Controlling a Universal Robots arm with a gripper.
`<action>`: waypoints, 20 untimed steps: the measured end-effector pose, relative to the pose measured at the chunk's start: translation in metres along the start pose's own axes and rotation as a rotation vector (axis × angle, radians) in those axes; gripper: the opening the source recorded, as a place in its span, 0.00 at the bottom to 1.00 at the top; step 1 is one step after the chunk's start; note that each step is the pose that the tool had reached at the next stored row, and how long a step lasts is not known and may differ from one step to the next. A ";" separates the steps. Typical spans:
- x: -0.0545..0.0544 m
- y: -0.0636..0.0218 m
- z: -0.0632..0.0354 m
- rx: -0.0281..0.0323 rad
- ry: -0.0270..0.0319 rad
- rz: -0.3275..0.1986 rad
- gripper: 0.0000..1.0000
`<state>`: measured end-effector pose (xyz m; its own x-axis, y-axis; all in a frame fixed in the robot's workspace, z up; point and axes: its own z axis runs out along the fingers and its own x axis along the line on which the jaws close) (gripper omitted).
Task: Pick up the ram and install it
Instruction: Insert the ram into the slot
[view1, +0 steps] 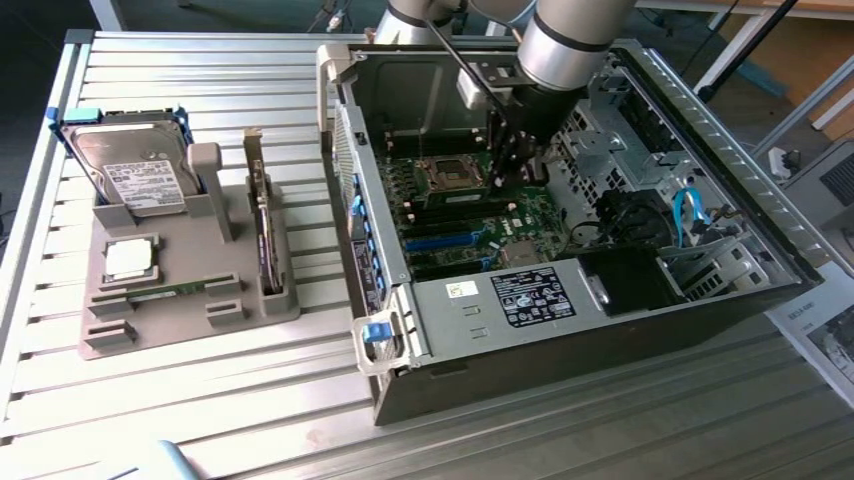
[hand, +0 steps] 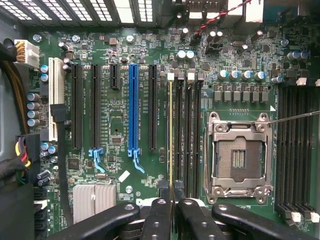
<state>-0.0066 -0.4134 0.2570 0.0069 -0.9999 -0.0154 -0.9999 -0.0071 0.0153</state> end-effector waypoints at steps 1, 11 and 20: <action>-0.001 -0.0001 0.0024 0.0000 0.0004 0.000 0.12; -0.003 0.0070 0.0065 0.0006 0.0031 0.000 0.12; -0.003 0.0078 0.0144 0.0006 0.0031 0.000 0.12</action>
<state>-0.0146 -0.4102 0.2428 0.0069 -0.9999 -0.0124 -0.9999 -0.0071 0.0147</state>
